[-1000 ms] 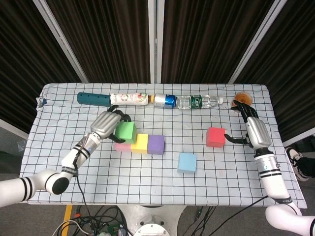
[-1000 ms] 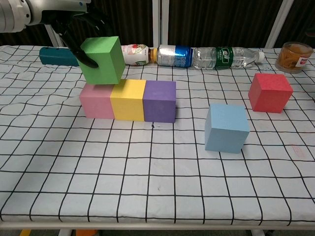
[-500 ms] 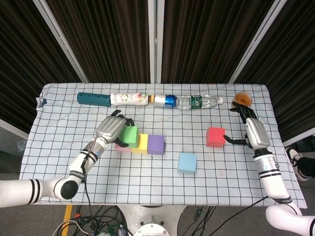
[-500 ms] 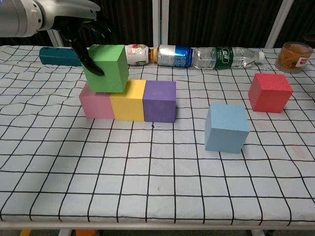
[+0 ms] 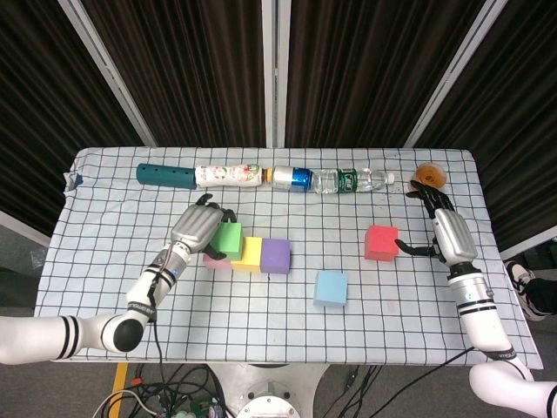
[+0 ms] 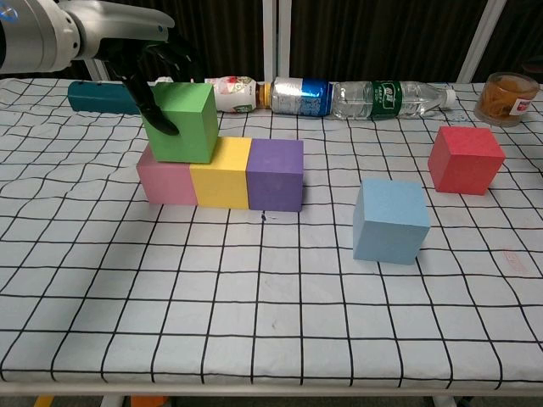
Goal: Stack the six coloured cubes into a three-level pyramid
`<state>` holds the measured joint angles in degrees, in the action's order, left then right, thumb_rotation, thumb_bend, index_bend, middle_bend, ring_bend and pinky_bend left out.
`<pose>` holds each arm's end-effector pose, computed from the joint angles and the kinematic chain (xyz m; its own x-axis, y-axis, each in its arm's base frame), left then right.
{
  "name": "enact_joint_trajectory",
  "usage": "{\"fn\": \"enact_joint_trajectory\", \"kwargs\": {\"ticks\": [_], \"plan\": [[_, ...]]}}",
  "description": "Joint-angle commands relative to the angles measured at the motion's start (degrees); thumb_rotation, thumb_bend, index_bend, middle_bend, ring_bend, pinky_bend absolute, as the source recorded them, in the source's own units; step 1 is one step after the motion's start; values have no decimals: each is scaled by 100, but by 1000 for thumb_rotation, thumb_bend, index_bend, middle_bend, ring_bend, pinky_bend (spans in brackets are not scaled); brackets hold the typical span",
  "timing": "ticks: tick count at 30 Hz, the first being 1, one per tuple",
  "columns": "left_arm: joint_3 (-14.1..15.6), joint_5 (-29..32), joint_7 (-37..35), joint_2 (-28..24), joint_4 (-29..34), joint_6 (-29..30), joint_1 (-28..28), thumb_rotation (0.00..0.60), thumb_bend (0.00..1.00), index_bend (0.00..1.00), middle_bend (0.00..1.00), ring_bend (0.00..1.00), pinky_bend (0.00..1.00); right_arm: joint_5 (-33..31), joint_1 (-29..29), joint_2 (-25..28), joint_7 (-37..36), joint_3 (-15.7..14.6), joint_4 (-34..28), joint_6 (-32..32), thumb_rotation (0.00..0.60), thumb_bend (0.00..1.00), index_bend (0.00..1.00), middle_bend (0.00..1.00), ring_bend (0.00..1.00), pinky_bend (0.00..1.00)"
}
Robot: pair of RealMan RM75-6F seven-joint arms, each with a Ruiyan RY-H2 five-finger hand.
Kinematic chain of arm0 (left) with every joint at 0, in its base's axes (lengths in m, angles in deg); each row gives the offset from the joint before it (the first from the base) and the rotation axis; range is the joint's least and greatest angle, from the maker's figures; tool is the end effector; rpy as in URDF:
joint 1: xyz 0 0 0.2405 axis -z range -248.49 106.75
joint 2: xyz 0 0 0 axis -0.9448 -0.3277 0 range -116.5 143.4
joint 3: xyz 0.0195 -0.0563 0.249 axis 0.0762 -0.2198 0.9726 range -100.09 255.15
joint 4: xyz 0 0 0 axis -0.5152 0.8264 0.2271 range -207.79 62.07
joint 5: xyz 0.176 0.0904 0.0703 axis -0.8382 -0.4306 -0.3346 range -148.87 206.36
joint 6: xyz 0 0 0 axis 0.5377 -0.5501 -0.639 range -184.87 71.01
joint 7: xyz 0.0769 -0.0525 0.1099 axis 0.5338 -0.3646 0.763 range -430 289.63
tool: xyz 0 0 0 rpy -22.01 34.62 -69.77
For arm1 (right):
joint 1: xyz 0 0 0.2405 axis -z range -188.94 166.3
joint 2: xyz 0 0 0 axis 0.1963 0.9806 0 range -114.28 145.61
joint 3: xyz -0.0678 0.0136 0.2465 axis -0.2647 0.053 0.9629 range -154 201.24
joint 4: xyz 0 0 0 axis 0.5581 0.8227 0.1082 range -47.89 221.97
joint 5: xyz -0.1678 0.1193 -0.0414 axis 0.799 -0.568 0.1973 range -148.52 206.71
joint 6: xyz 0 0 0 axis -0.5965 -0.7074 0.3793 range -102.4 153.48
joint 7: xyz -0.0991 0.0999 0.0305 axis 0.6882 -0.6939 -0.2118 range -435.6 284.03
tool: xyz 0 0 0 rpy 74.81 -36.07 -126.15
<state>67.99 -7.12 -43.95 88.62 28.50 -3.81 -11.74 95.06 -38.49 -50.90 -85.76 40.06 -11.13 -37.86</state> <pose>-0.0809 0.3649 0.0308 0.4201 0.3761 0.8259 0.8934 -0.3313 -0.3035 -0.2149 -0.3258 0.1323 -0.0232 -0.1079 0.9939 -0.9954 -0.0902 -0.0330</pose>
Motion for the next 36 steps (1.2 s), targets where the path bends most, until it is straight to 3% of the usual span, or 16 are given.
{"fn": "enact_joint_trajectory", "kwargs": {"ticks": [1, 25, 31, 36], "plan": [[4, 4, 9, -9, 22, 12, 2, 600, 120, 445, 403, 245, 67, -2, -6, -5, 3, 1, 7, 8, 600, 112, 28, 195, 6, 0], [67, -14, 23, 120, -51, -18, 42, 600, 119, 439, 400, 245, 68, -24, 19, 19, -22, 8, 6, 9, 600, 112, 28, 195, 5, 0], [91, -124, -36, 148, -75, -34, 6, 600, 118, 337, 362, 242, 68, -24, 9, 17, -44, 10, 19, 40, 600, 112, 28, 195, 6, 0], [100, -166, -72, 129, -58, -95, 1, 600, 116, 233, 286, 182, 67, -23, 6, 29, -44, -4, 19, 71, 600, 113, 29, 198, 6, 0]]}}
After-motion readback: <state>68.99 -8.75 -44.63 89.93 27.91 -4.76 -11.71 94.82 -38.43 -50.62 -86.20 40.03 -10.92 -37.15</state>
